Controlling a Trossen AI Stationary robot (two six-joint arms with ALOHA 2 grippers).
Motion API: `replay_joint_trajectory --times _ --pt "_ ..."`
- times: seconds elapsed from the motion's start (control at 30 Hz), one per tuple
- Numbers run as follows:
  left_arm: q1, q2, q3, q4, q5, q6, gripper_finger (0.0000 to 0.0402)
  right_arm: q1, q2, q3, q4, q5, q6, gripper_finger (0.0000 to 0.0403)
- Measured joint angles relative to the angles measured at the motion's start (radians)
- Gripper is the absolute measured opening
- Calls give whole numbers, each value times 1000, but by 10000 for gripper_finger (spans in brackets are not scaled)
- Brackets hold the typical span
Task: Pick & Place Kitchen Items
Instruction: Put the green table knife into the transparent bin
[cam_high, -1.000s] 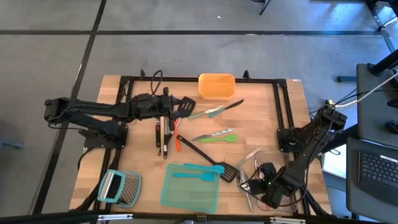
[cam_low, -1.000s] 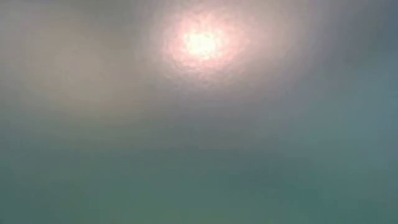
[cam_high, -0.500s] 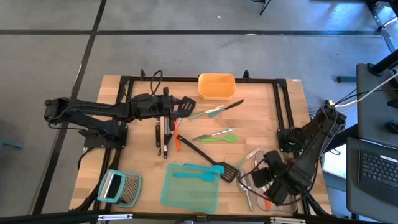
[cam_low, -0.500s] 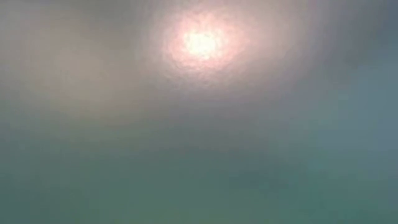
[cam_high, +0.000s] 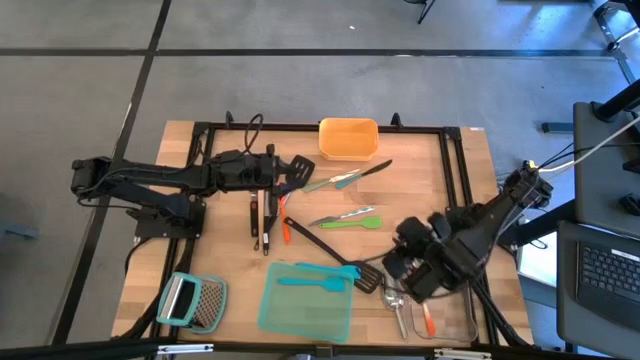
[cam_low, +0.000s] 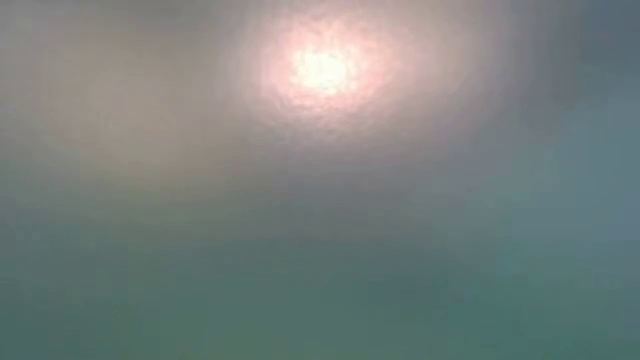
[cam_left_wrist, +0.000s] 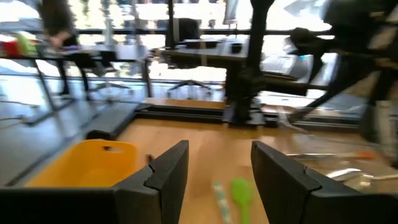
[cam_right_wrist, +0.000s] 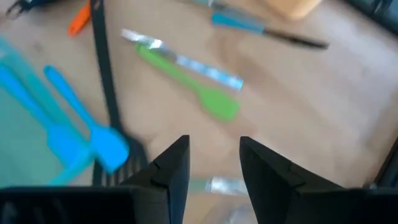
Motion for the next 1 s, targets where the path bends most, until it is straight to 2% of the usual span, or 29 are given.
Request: replay_joint_trajectory --times 0.3,0.4,0.53,0.67,0.73,0.8,0.9,1.0 --pt "-65 0 0 1 152 -33 169 -117 0 0 172 177 -394 142" --pt "-82 0 0 1 148 -31 169 -145 0 0 264 264 -545 142" --pt "-96 0 0 21 146 -38 169 -171 0 0 387 432 -690 142" --pt "-127 0 0 97 144 -65 169 -186 0 0 518 430 -866 142" --pt "-154 7 0 195 144 -66 169 -182 1 0 543 398 -909 142" --pt "-198 32 0 364 142 -66 169 -173 10 0 560 379 -948 142" --pt "-277 116 1 656 166 -42 169 -157 14 -2 580 383 -999 142" --pt "-347 199 1 861 212 16 169 -153 14 -2 619 387 -1031 142"
